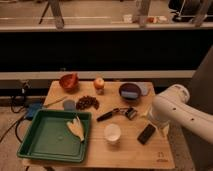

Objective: Place eraser in red bowl

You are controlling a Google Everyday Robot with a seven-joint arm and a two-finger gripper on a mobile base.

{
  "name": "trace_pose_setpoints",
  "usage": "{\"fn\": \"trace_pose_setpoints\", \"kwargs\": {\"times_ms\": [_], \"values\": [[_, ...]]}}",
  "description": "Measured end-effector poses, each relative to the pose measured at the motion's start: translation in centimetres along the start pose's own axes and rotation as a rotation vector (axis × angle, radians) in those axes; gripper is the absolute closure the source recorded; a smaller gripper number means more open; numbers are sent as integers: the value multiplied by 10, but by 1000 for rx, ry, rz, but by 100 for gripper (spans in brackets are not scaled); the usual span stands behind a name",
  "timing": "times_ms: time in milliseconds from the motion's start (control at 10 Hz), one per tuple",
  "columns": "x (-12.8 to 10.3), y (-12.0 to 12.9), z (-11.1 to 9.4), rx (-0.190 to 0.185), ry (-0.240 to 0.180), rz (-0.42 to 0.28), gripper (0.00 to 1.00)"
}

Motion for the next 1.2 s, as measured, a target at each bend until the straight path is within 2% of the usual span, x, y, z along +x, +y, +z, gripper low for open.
{"fn": "trace_pose_setpoints", "kwargs": {"times_ms": [400,900,1200], "values": [[-9,0,9,2,-19,-39,20],[-21,1,34,9,-76,-56,20],[-22,2,41,7,-101,-55,20]]}}
